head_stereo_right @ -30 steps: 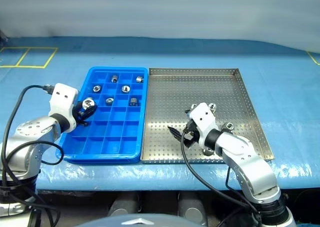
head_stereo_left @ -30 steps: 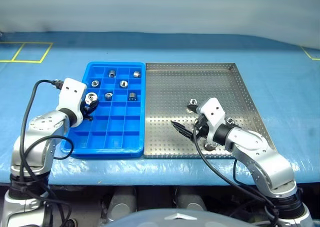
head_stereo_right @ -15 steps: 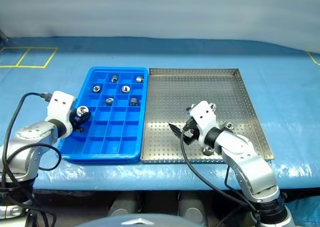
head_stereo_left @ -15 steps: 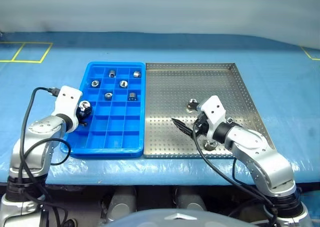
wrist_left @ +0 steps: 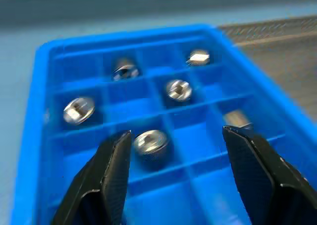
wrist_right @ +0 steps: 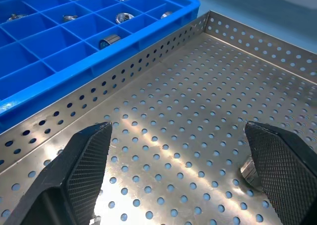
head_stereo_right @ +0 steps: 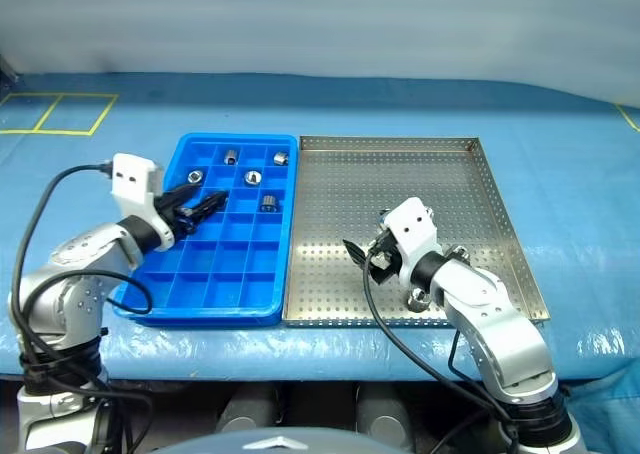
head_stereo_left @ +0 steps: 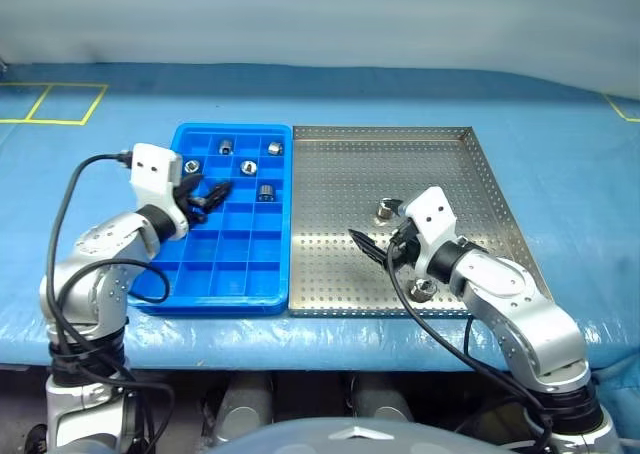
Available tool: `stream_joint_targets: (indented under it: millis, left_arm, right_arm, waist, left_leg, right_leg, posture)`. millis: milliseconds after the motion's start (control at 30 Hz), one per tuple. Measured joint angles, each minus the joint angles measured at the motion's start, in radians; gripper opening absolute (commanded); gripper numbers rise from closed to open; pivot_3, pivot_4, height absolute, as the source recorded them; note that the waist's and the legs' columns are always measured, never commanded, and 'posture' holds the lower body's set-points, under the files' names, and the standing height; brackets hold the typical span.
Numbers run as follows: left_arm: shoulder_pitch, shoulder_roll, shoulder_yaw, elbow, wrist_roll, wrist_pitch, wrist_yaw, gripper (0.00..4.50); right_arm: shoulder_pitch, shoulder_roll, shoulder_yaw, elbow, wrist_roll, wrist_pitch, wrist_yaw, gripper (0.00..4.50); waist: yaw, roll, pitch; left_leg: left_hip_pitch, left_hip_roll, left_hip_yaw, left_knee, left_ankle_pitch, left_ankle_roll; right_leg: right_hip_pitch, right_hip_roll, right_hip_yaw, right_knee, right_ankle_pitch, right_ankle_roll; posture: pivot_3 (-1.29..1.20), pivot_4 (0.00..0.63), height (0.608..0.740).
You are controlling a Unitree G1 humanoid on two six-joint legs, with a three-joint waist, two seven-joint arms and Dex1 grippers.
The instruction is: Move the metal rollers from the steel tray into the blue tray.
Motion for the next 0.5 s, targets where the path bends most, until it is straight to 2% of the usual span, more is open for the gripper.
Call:
stream_joint_targets:
  millis: [133, 267, 500]
  left_arm:
    - [-0.044, -0.005, -0.203, 0.024, 0.029, -0.059, -0.051, 3.17]
    - [-0.128, -0.071, -0.384, 0.172, 0.073, -0.138, -0.130, 3.17]
    - [-0.317, -0.132, -0.567, 0.462, 0.192, -0.277, -0.238, 3.17]
  right_arm:
    - [0.031, -0.047, -0.016, -0.006, -0.021, 0.003, 0.000, 4.50]
    - [0.089, -0.113, -0.038, -0.022, -0.050, 0.027, 0.001, 4.50]
    - [0.142, -0.120, -0.067, -0.075, -0.057, 0.044, -0.014, 4.50]
  waist:
    - [-0.004, 0.000, 0.000]
    - [-0.016, 0.000, 0.000]
    - [-0.061, 0.001, 0.000]
  left_leg:
    - [0.000, 0.000, 0.000, 0.000, 0.000, 0.000]
    - [0.000, -0.001, 0.001, 0.001, 0.000, 0.000]
    - [0.000, 0.000, 0.001, 0.001, 0.000, 0.001]
  right_leg:
    - [0.000, 0.000, 0.000, 0.000, 0.000, 0.000]
    - [0.001, 0.000, 0.001, 0.000, 0.000, 0.001]
    - [0.000, 0.001, 0.002, 0.000, -0.002, 0.005]
  posture:
    - [-0.02, 0.150, 0.740]
    - [-0.08, 0.150, 0.740]
    - [-0.14, 0.150, 0.740]
